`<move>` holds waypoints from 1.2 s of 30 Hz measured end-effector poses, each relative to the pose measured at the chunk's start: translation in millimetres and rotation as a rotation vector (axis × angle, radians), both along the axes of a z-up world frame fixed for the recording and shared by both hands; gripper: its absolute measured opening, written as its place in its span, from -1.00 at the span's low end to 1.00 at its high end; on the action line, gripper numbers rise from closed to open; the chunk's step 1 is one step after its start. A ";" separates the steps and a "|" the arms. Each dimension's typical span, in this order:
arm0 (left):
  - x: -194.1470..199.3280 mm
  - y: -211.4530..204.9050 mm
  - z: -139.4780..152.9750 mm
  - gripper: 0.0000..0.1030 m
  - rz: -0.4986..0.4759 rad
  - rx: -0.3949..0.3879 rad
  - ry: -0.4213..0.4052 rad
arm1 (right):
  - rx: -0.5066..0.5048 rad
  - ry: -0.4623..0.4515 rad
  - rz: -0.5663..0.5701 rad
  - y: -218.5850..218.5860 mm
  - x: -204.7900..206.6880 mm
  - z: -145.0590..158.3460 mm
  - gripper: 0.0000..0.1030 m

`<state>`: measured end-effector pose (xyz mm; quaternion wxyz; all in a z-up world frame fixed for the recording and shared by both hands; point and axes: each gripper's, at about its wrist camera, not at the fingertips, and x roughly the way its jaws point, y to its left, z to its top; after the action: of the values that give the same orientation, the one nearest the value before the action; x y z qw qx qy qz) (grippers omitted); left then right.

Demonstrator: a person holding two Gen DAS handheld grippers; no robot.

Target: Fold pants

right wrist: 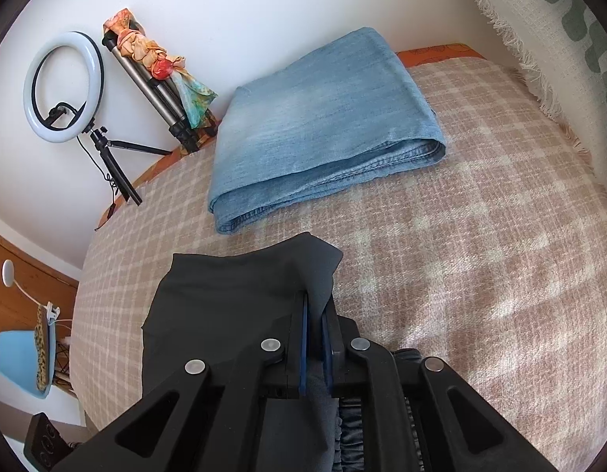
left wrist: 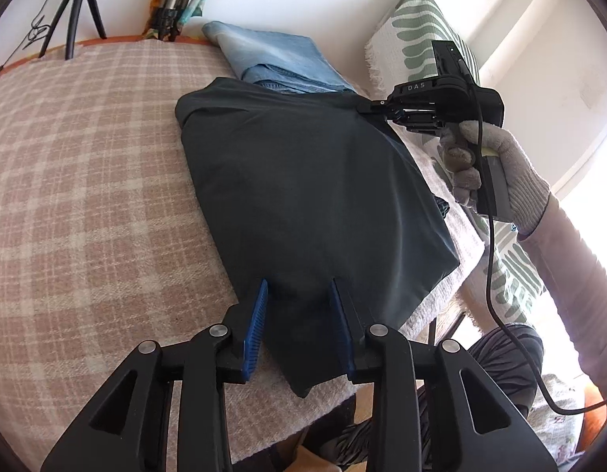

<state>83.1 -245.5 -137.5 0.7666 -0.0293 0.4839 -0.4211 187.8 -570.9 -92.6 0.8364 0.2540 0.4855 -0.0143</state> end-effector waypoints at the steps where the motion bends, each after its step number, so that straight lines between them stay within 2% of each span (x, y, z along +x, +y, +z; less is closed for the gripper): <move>1: -2.0 -1.9 -2.7 -0.40 -0.002 0.001 0.007 | 0.001 0.004 0.008 0.7 -1.5 2.2 -0.46; 2: -4.2 -4.0 -4.2 -0.39 -0.007 -0.001 0.005 | 0.011 0.006 0.015 1.2 -5.0 5.3 -0.27; 3: -6.1 -6.2 -4.9 -0.39 -0.010 -0.001 -0.002 | 0.027 0.000 0.022 2.0 -10.8 9.7 -0.21; 7: -10.6 -16.0 -6.7 -0.39 -0.029 -0.020 0.001 | -0.002 -0.017 0.058 10.2 -57.2 25.6 -0.15; 9: -14.0 -24.0 -8.0 -0.39 -0.052 -0.014 -0.013 | 0.016 -0.011 0.063 13.9 -86.3 25.8 -0.08; 14: -23.4 -35.4 -4.1 -0.39 -0.092 -0.010 -0.046 | 0.060 0.028 0.068 27.8 -143.1 15.5 -0.05; 17: -24.1 -34.1 -2.6 -0.39 -0.102 -0.008 -0.058 | 0.054 0.073 0.063 37.6 -162.3 5.6 -0.03; 20: -22.2 -26.4 -0.7 -0.39 -0.091 -0.020 -0.048 | 0.112 0.092 0.093 43.7 -171.8 -4.9 -0.03; 21: -20.6 -24.4 0.8 -0.39 -0.084 -0.025 -0.047 | 0.130 0.095 0.109 46.9 -171.8 -8.4 -0.12; 22: -20.2 -20.6 2.7 -0.39 -0.077 -0.027 -0.049 | 0.137 0.096 0.127 50.9 -172.2 -10.9 -0.42; 25: -16.8 -5.4 8.7 -0.38 -0.037 -0.033 -0.060 | 0.120 0.089 0.151 56.4 -172.1 -10.1 -0.89; 28: -8.0 10.2 9.8 -0.20 0.014 -0.040 -0.050 | 0.077 0.059 0.153 51.8 -173.6 4.4 -0.95; 31: 1.1 16.4 3.3 -0.20 0.049 -0.058 -0.001 | 0.001 0.052 0.142 41.8 -175.1 19.1 -0.96; 34: 0.8 8.8 -5.8 -0.20 0.051 -0.066 0.035 | -0.045 0.101 0.149 36.8 -173.7 16.7 -0.94; 35: -0.2 4.4 -9.6 -0.20 0.046 -0.068 0.049 | -0.071 0.124 0.150 37.1 -173.5 13.9 -0.91; 36: -1.2 0.2 -13.3 -0.20 0.038 -0.073 0.065 | -0.100 0.144 0.151 38.0 -172.0 12.4 -0.79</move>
<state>81.9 -245.3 -150.8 0.7569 -0.0801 0.4921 -0.4225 15.8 -533.0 -80.2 0.8097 0.1729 0.5607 0.0066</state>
